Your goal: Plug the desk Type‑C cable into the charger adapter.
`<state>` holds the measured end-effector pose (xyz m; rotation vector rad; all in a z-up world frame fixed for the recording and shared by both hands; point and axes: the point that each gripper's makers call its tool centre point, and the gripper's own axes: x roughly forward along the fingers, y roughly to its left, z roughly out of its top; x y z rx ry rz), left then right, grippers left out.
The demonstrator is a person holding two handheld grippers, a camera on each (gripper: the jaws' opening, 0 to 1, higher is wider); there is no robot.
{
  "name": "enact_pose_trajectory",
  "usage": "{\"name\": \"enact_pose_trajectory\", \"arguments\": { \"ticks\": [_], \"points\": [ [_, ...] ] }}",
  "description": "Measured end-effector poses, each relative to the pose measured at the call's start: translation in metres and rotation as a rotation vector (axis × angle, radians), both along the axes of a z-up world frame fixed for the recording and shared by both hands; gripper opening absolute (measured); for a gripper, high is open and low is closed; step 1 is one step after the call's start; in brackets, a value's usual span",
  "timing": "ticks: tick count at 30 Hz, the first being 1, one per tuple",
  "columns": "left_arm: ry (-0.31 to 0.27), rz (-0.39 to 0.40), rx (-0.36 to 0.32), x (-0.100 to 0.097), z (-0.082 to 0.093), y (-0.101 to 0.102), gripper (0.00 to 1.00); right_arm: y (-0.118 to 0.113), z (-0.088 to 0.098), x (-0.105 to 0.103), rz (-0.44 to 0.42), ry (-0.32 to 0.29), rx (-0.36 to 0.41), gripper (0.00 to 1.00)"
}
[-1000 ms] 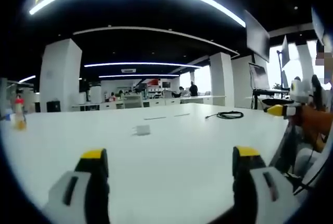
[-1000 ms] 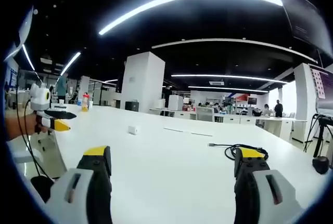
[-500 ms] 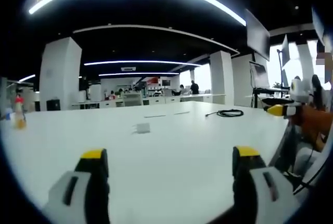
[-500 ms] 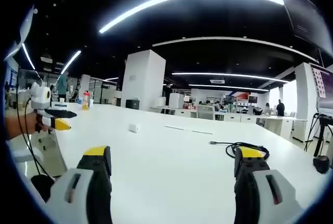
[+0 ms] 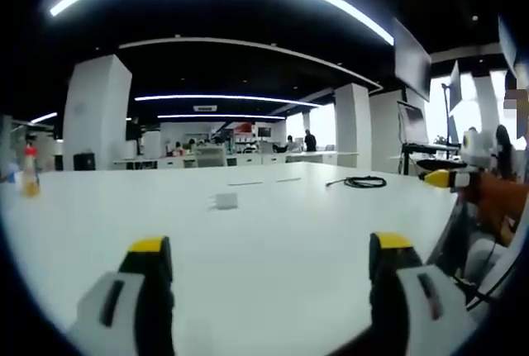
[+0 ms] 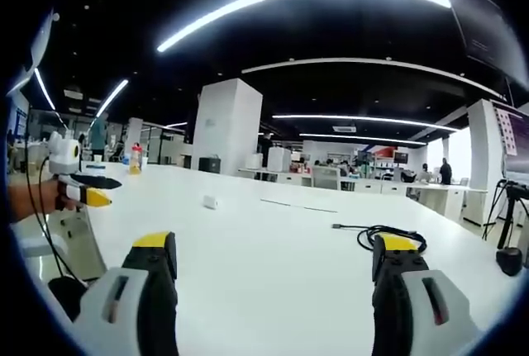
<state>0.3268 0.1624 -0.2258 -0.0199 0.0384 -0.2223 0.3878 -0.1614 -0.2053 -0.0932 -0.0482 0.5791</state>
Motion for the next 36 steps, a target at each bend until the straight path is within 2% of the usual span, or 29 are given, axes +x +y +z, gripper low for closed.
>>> {"name": "enact_pose_trajectory", "arguments": {
  "ticks": [5, 17, 21, 28, 34, 36],
  "points": [
    [-0.001, 0.000, -0.022, 0.002, -0.001, -0.001, 0.99, 0.001, -0.001, 0.000, 0.001, 0.000, 0.000, 1.00],
    [0.009, 0.015, -0.008, 0.010, -0.002, 0.006, 0.99, 0.002, -0.001, 0.000, 0.005, -0.009, -0.001, 1.00],
    [0.018, 0.013, 0.001, 0.016, -0.004, 0.007, 0.99, 0.003, -0.007, 0.001, 0.014, -0.002, -0.008, 1.00],
    [0.021, 0.007, 0.023, 0.028, -0.005, 0.008, 0.98, 0.005, -0.009, 0.001, 0.016, 0.000, -0.005, 1.00],
    [0.010, -0.002, 0.062, 0.041, -0.002, 0.011, 0.96, 0.006, -0.013, 0.000, 0.021, 0.007, -0.008, 1.00],
    [0.007, -0.008, 0.094, 0.047, 0.000, 0.013, 0.96, 0.005, -0.013, 0.001, 0.019, 0.008, -0.008, 1.00]
  ]
}}
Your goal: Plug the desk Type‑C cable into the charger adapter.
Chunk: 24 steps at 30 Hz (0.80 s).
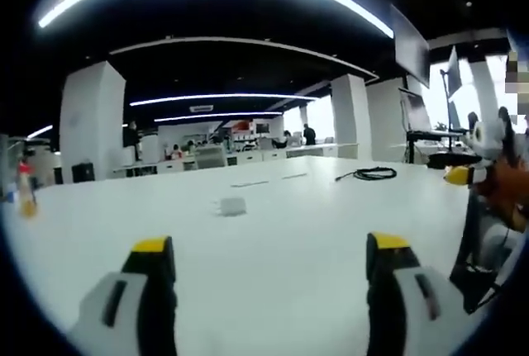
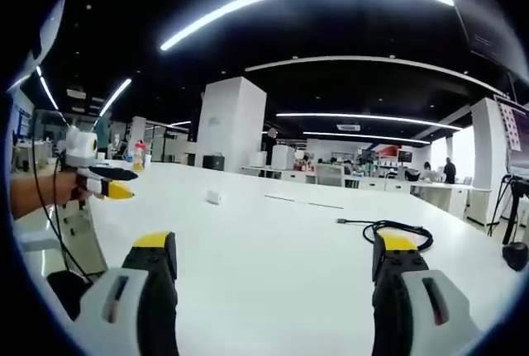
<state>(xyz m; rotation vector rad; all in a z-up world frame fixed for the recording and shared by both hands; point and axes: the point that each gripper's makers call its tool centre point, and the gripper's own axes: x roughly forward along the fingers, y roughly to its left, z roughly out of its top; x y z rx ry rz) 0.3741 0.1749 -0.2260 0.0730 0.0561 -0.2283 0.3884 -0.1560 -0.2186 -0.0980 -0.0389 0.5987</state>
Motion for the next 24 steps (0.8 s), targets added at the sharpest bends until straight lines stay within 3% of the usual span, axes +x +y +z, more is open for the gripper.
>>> {"name": "enact_pose_trajectory", "arguments": {
  "ticks": [14, 19, 24],
  "points": [
    [-0.028, -0.042, 0.067, 0.035, 0.015, 0.009, 0.80, -0.003, -0.004, 0.003, -0.005, 0.006, 0.005, 1.00],
    [-0.018, -0.062, 0.119, 0.055, 0.017, 0.015, 0.73, -0.005, -0.005, 0.004, -0.007, 0.010, 0.005, 1.00],
    [0.009, -0.081, 0.162, 0.071, 0.013, 0.019, 0.72, -0.010, -0.008, 0.006, -0.017, 0.016, 0.007, 1.00]
  ]
}}
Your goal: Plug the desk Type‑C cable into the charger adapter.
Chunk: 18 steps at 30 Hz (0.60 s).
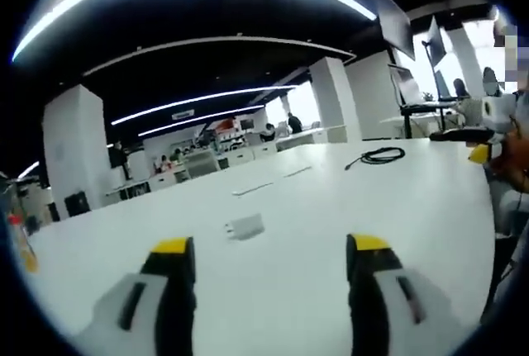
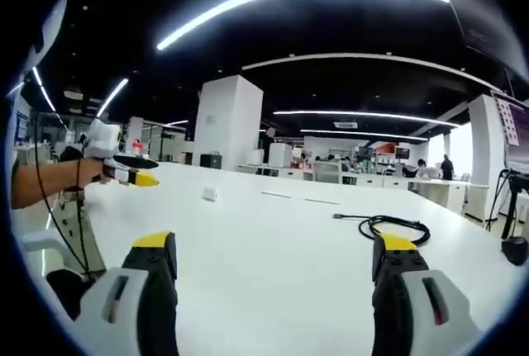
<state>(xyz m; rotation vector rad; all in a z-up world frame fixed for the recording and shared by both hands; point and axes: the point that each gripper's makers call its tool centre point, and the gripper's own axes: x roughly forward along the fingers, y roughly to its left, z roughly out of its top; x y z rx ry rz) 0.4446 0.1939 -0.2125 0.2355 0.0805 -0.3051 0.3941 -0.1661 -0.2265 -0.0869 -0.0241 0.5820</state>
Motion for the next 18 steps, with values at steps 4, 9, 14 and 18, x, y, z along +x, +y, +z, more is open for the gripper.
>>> {"name": "enact_pose_trajectory", "arguments": {
  "ticks": [4, 9, 14, 18],
  "points": [
    [0.012, -0.009, 0.041, 0.012, 0.002, 0.002, 0.72, -0.003, -0.002, 0.001, -0.006, 0.004, 0.001, 1.00],
    [0.065, -0.032, 0.098, 0.029, -0.004, 0.011, 0.70, -0.003, -0.006, 0.002, -0.006, 0.004, 0.001, 1.00],
    [0.098, -0.065, 0.148, 0.045, -0.004, 0.011, 0.68, -0.004, -0.009, 0.004, -0.006, 0.011, -0.001, 1.00],
    [0.102, -0.126, 0.231, 0.057, -0.005, 0.005, 0.65, -0.004, -0.010, 0.004, -0.007, 0.014, -0.002, 0.99]
  ]
}}
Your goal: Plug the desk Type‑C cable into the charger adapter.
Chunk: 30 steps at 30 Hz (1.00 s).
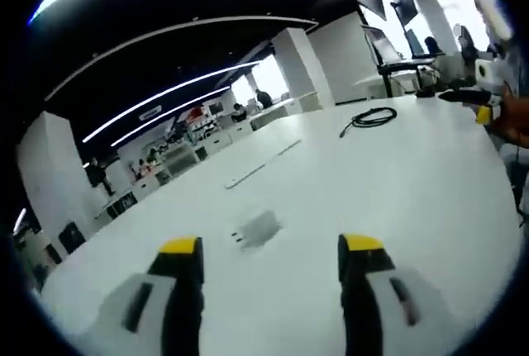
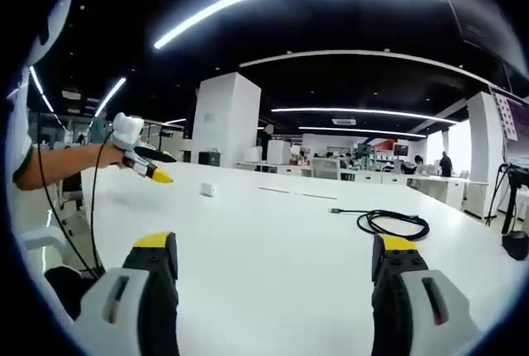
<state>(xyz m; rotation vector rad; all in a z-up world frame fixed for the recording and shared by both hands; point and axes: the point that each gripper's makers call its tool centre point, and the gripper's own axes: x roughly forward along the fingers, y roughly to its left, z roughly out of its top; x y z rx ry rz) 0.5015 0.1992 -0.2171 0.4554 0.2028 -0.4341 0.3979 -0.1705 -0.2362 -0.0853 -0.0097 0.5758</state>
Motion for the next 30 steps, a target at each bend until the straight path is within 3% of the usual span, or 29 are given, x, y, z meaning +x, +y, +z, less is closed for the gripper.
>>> {"name": "enact_pose_trajectory", "arguments": {
  "ticks": [9, 15, 21, 23, 24, 27, 30],
  "points": [
    [0.017, -0.086, 0.075, 0.033, 0.009, -0.002, 0.57, 0.001, 0.001, -0.002, -0.006, 0.000, -0.006, 0.98],
    [0.102, -0.135, 0.100, 0.051, -0.002, -0.006, 0.51, 0.003, 0.003, -0.003, -0.004, -0.003, -0.010, 0.97],
    [0.175, -0.209, 0.180, 0.060, -0.009, -0.027, 0.47, 0.002, 0.005, -0.002, -0.002, -0.014, -0.012, 0.97],
    [0.187, -0.221, 0.192, 0.066, -0.009, -0.028, 0.44, 0.001, 0.005, -0.002, -0.003, -0.013, -0.013, 0.97],
    [0.202, -0.229, 0.201, 0.079, -0.011, -0.019, 0.43, 0.000, 0.005, -0.001, -0.003, -0.014, -0.014, 0.97],
    [0.222, -0.232, 0.221, 0.086, -0.015, -0.019, 0.42, 0.000, 0.004, -0.001, -0.003, -0.012, -0.015, 0.97],
    [0.279, -0.248, 0.245, 0.090, -0.026, -0.013, 0.37, -0.001, 0.003, 0.000, -0.004, -0.011, -0.014, 0.96]
  ]
}}
